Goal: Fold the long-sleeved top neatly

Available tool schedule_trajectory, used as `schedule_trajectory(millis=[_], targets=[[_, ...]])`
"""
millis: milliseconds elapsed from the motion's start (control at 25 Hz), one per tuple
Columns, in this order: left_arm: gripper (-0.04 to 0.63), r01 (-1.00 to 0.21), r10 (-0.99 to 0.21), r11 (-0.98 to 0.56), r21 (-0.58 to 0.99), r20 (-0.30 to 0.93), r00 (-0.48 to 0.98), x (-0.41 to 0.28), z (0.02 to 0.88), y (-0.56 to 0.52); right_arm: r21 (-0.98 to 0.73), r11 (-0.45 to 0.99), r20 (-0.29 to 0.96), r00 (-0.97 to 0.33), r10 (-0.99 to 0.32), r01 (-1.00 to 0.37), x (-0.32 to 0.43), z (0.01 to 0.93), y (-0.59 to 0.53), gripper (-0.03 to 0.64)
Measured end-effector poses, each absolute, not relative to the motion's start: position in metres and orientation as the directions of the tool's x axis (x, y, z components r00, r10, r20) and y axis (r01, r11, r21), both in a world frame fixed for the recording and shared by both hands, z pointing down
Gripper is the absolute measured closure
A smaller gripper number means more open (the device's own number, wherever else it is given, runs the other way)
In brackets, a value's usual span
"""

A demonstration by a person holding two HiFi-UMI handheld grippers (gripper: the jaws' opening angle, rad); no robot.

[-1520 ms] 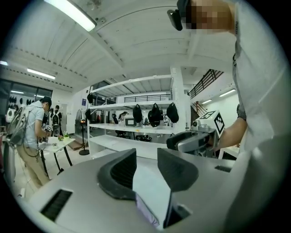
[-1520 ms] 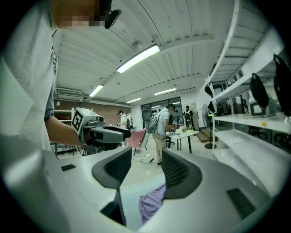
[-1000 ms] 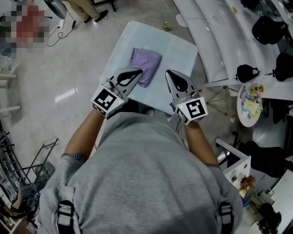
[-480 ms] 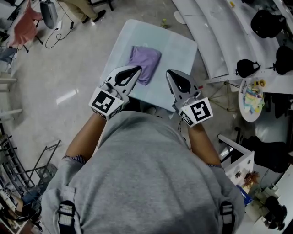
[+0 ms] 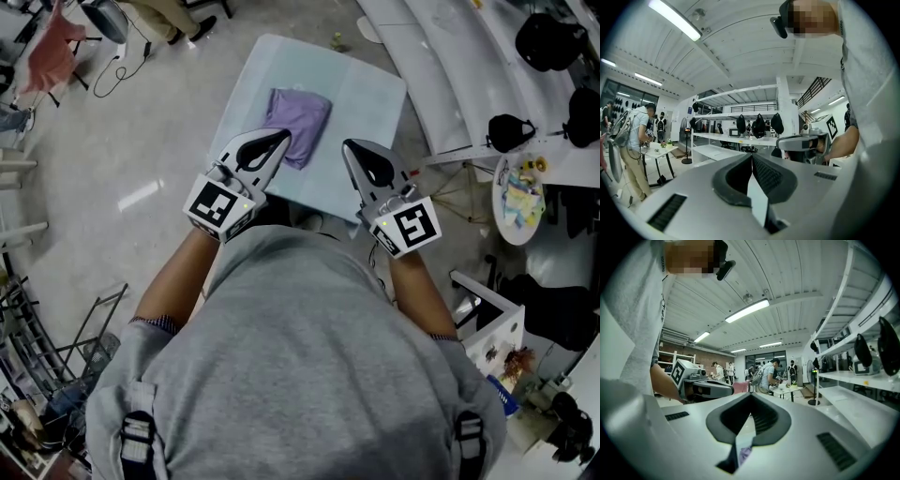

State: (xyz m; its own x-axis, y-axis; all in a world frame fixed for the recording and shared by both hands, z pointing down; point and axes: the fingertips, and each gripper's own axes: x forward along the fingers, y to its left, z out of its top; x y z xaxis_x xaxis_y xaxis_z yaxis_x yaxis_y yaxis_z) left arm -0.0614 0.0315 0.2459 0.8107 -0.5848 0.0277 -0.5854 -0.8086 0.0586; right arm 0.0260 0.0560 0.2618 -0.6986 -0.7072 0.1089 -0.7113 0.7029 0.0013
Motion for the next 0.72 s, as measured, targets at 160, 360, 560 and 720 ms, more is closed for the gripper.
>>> schedule_trajectory(millis=[160,360,560,720], targets=[[0.577,-0.580,-0.579,-0.813,0.050,0.033,0.815,-0.059,0.245,0.034,-0.012,0.710,0.127,-0.705,-0.698,-0.704,0.025,0.266,0.055,0.611],[0.578,-0.593,-0.592,-0.804,0.048,0.032,0.805,-0.061,0.244,0.033,-0.009,0.713,0.140,-0.707,-0.693,-0.701,0.025,0.268,0.055,0.611],[0.578,-0.614,-0.613,-0.788,0.055,0.031,0.789,-0.064,0.244,0.033,-0.016,0.713,0.144,-0.707,-0.693,-0.701,0.028,0.272,0.059,0.611],[0.578,-0.616,-0.615,-0.786,0.051,0.040,0.788,-0.064,0.247,0.036,-0.026,0.706,0.143,-0.702,-0.698,-0.708,0.032,0.276,0.061,0.611]])
